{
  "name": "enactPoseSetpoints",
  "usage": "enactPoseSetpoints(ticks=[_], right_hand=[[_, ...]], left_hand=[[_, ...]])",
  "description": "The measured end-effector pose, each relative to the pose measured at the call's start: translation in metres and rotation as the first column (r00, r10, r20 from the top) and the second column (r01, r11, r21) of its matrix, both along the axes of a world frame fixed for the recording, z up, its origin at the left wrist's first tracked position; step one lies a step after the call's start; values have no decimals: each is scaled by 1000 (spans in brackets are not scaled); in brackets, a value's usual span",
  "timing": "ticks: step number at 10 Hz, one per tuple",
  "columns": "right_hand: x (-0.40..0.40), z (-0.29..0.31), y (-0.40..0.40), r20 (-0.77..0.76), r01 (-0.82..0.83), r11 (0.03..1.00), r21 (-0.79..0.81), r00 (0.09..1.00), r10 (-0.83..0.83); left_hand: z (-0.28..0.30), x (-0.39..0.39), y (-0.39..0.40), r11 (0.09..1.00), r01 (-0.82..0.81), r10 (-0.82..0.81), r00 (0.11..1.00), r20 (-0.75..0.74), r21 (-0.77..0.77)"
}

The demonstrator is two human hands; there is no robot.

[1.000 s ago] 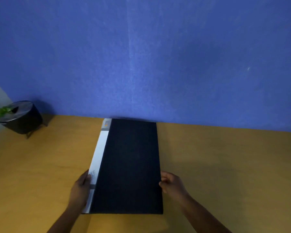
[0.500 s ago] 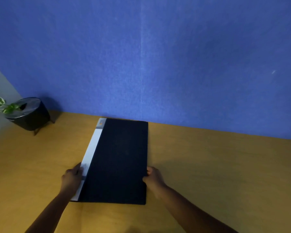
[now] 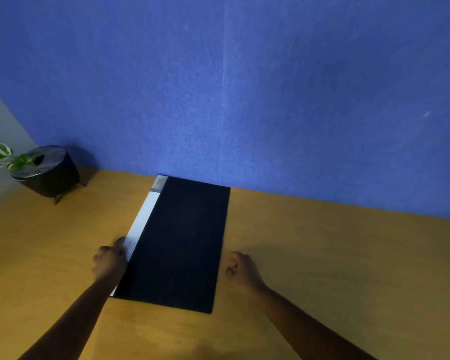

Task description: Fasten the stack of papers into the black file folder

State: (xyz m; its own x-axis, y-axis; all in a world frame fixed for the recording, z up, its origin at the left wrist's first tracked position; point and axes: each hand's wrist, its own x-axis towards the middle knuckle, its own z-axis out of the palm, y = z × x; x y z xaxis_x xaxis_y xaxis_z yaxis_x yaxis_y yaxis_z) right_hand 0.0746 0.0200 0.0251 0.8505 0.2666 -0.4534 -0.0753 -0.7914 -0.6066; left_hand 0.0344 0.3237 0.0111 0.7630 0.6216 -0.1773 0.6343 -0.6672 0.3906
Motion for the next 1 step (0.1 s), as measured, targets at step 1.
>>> enactPoseSetpoints(ticks=[1], right_hand=[[-14, 0, -25, 145, 5, 1000, -24, 989, -1]], left_hand=[[11, -2, -24, 997, -50, 37, 979, 203, 57]])
